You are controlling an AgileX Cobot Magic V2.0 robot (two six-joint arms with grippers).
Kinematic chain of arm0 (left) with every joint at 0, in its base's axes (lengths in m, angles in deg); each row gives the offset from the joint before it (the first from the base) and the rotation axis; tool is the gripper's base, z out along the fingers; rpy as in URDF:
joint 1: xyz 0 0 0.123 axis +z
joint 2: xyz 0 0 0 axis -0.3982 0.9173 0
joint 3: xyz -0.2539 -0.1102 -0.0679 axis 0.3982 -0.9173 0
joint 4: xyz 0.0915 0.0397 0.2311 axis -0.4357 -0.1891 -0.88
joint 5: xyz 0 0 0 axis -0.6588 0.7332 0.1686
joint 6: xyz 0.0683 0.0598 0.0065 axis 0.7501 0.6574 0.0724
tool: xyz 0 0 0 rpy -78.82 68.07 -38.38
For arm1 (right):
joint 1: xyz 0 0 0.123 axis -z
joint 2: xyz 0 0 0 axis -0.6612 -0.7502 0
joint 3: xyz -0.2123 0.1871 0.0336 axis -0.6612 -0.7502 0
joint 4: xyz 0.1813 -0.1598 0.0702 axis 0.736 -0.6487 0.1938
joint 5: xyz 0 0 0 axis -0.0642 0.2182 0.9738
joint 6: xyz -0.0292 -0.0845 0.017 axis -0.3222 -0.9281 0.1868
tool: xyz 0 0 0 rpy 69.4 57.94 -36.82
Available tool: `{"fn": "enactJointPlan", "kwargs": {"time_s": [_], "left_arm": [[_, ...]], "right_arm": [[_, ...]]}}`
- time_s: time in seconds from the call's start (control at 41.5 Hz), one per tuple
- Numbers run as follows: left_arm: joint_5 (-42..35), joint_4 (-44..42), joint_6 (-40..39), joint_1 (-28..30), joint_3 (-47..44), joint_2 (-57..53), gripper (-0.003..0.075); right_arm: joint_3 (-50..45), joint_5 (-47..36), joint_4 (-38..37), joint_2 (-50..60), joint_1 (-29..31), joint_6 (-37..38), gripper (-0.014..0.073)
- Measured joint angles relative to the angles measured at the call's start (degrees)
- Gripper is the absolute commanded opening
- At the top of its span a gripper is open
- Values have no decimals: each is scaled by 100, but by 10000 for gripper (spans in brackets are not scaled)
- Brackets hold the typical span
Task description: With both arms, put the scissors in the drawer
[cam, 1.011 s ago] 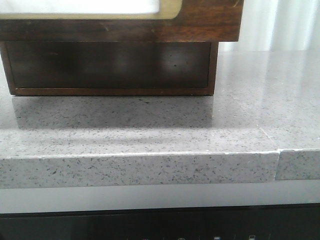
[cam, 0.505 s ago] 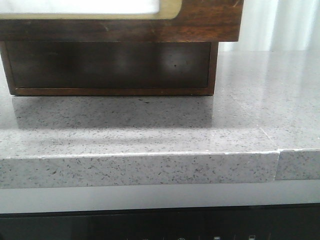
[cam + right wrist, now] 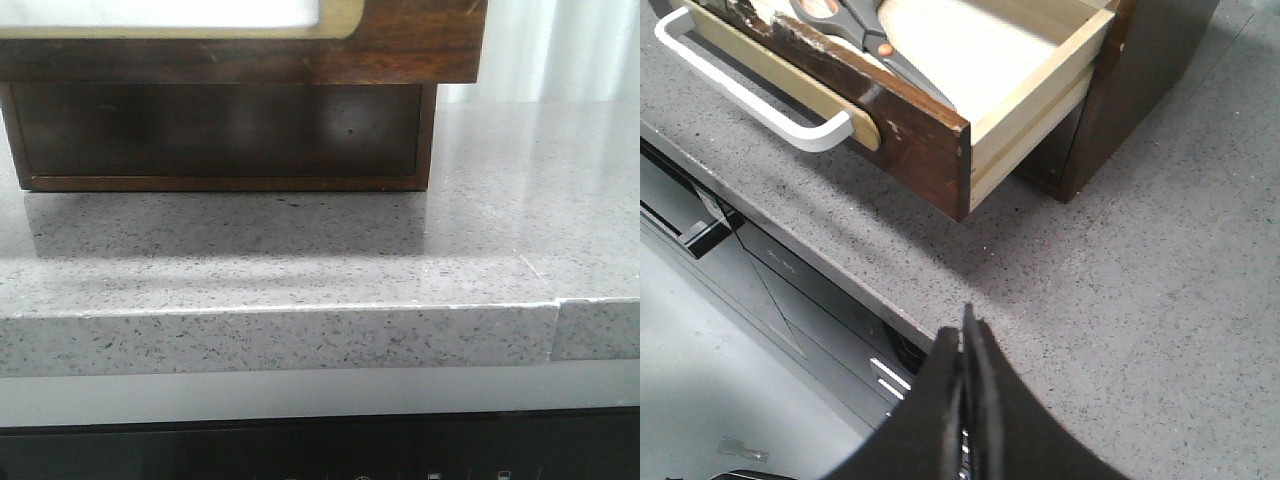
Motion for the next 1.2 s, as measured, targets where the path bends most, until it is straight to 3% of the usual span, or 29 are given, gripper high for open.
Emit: {"fn": "enactJointPlan", "kwargs": {"time_s": [0.241,0.433,0.891,1.204], "left_arm": [[0,0,0,43,0,0,-20],[-107,11,0,620,-304,-411,-20],[-1532,1,0,2300,-2933,-2832,-20],[-2543,12,-9,2600,-4382,-3757,-20]], "right_arm": [[0,0,0,0,0,0,-69],[-9,0,0,0,0,0,-69],[-9,11,0,0,0,0,-69],[-9,29,0,0,0,0,-69]]}}
